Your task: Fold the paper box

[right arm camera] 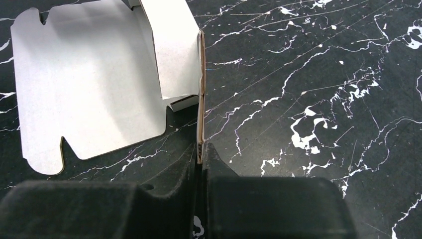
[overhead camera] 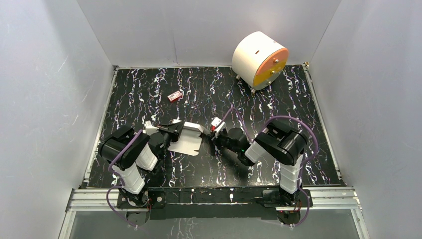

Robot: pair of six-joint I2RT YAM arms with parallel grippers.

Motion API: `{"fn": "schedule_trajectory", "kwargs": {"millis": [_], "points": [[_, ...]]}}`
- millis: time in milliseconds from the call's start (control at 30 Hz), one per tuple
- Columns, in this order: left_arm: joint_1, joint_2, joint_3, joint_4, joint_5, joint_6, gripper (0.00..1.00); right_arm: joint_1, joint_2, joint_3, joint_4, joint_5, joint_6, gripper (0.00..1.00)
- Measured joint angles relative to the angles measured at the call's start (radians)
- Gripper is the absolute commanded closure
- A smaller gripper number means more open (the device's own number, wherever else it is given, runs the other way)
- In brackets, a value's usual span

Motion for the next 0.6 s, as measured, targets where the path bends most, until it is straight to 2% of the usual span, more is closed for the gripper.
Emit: {"fn": "schedule_trajectory", "kwargs": {"millis": [167, 367, 600], "points": [[0.000, -0.008, -0.009, 0.000, -0.004, -0.001, 1.00, 0.000, -0.004, -0.003, 0.000, -0.017, -0.002, 1.00], [-0.021, -0.024, -0.022, -0.001, -0.031, 0.003, 1.00, 0.001, -0.011, 0.000, -0.016, -0.029, 0.028, 1.00], [-0.088, -0.054, -0.039, -0.001, -0.130, 0.002, 1.00, 0.040, -0.038, 0.014, -0.072, 0.121, 0.082, 1.00]]}}
